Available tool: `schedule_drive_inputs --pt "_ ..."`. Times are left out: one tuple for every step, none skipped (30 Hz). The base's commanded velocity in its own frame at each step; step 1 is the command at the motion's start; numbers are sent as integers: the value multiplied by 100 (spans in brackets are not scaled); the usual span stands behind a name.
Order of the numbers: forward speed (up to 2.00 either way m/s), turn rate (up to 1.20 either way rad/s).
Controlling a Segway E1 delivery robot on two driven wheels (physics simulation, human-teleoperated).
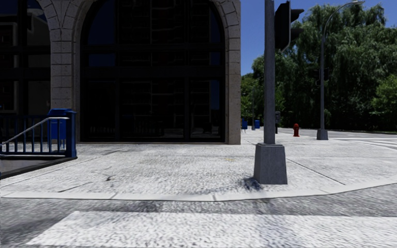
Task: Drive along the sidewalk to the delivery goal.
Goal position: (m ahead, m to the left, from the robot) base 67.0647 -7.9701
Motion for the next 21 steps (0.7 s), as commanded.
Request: schedule_drive_inputs --pt "200 0" --pt "200 0" --pt "200 0" --pt "200 0" --pt "200 0" --pt "200 0" --pt "200 0" --pt "200 5" --pt "200 18" --pt "200 18" --pt "200 20" --pt "200 4" --pt "200 0" --pt "200 0" --pt "200 0" --pt "200 0" --pt "200 0" --pt "200 0" --pt "200 0" --pt "200 0" --pt "200 0"
